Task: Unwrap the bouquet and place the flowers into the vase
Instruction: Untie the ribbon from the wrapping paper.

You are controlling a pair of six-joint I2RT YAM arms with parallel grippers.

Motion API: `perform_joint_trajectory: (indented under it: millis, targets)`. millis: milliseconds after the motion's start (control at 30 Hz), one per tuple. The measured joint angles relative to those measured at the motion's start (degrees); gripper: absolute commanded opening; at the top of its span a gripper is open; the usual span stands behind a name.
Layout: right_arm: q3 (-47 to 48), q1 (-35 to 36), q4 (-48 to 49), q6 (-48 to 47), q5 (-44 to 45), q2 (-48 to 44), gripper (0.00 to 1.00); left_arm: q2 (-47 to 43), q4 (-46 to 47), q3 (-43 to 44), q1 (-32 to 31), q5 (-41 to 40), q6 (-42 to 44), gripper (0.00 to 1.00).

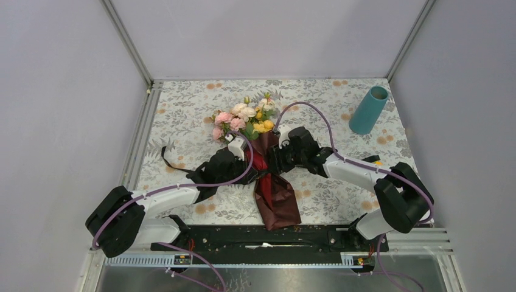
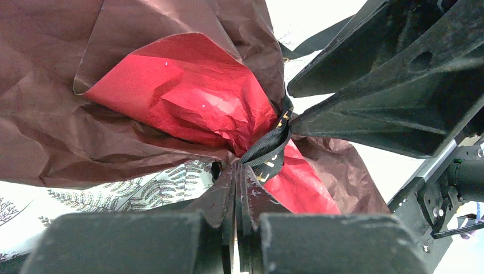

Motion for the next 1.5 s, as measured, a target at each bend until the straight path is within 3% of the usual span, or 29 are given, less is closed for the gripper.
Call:
perform_joint_trajectory:
  millis: [300,633,867,1500]
  targets:
    - [0.9,0.0,0.1,-0.6,-2.0,2.6,0.37,0.0,-0.1,0.0,0.0,-0.2,0.0,0.0]
    - [1.6,0.0,0.2,-0.7,-1.9,3.5,0.0,-0.4,-1.3,0.0,0.0,-0.9,0.0,0.0]
    - [0.0,0.0,1.3,0.4,0.2,2.7,0.0,-2.0,-2.8,-0.3,0.0,-4.1,-0.7,0.0]
    - [-9.6,0.0,1.9,12.9,17.8,-5.6,0.0,-5.7,-4.3,-5.6,0.0,-9.5,-5.6,0.0]
